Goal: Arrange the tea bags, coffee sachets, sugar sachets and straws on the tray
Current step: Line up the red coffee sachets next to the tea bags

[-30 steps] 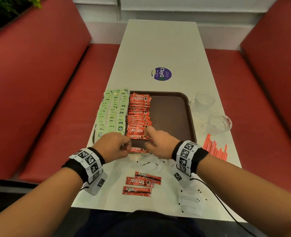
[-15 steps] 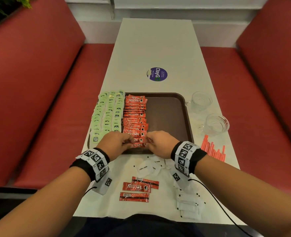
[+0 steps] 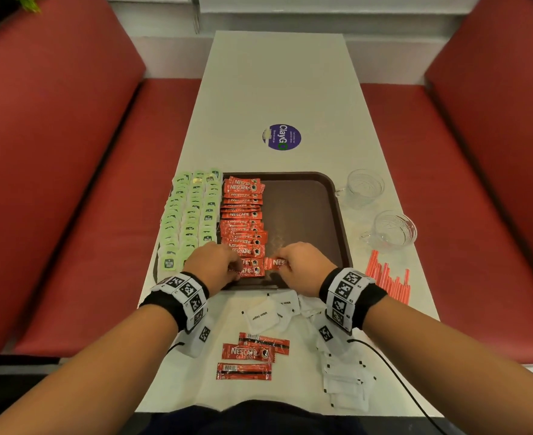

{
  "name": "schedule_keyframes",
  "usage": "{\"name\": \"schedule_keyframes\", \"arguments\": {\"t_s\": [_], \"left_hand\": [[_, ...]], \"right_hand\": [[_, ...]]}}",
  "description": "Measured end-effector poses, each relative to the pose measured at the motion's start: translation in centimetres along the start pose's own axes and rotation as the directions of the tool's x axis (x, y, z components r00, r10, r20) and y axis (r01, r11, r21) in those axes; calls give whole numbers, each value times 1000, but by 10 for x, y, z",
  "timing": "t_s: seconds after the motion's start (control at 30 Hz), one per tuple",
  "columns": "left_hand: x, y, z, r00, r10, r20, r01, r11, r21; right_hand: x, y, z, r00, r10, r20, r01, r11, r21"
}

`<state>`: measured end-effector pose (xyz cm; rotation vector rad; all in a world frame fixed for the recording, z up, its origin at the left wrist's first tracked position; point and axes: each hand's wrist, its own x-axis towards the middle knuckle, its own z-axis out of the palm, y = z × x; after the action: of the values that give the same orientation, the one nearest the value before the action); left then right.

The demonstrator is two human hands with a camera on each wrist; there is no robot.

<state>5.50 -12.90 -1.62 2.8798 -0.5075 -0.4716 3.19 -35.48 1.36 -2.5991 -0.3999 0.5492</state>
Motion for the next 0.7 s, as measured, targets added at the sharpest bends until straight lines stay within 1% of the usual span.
{"name": "schedule_keyframes", "arguments": {"t_s": [0.17, 0.23, 0.33, 0.37, 0.43, 0.5, 0.57, 0.63, 0.7], "left_hand": [[10, 0, -3, 1000, 8, -16, -8, 1000, 20], [10, 1, -7, 998, 27, -52, -27, 1000, 2], [5, 9, -14, 980, 105, -166, -123, 987, -100], [2, 13, -18, 973, 135, -186, -162, 977, -140], [-3, 19, -23, 964, 206, -169, -234, 957, -170], [-5, 22, -24, 962, 248, -114, -261, 958, -121], [-6, 17, -22, 976, 191, -105, -201, 975, -97], [-8, 6, -18, 989, 78, -126, -91, 991, -101], [-12, -5, -12, 993, -21, -117, 11, 996, -84]], "right_hand": [[-2, 0, 3, 1000, 5, -23, -5, 1000, 31], [0, 1, 6, 1000, 11, -28, -11, 1000, 14], [-1, -1, 6, 1000, 4, -21, -3, 999, 42], [-1, -3, 6, 1000, -6, -30, 8, 999, 44], [-1, -6, 8, 998, -27, -53, 31, 997, 72], [-1, -11, 11, 997, -38, -64, 45, 993, 110], [0, -16, 14, 997, -34, -65, 39, 995, 92], [-3, -17, 18, 998, -20, -63, 21, 1000, 15], [-7, -16, 22, 997, -48, -52, 44, 997, -71]]}}
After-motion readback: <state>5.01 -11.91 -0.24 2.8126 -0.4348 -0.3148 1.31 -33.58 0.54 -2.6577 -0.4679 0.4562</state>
